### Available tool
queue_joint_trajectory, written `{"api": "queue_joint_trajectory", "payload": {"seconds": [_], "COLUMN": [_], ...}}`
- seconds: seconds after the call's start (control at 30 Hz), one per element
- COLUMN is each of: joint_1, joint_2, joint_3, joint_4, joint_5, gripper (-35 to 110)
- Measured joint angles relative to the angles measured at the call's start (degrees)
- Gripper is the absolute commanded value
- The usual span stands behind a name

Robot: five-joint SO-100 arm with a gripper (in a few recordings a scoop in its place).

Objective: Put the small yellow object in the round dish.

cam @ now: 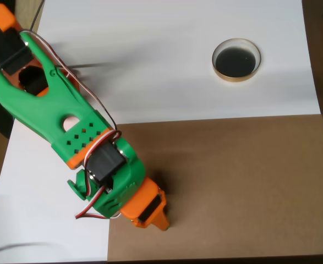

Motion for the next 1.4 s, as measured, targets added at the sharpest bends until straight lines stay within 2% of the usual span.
{"api": "queue_joint_trajectory", "payload": {"seconds": [0.13,0.57,0.97,1.4], "joint_1": [-0.4,-0.9,-1.1,-12.2], "joint_2": [0.0,-1.0,0.3,4.7], "joint_3": [0.0,0.1,-0.3,-1.7], "joint_4": [0.0,-0.6,3.4,8.3], "joint_5": [0.8,0.8,-2.6,-9.2], "gripper": [18,0,0,0]}}
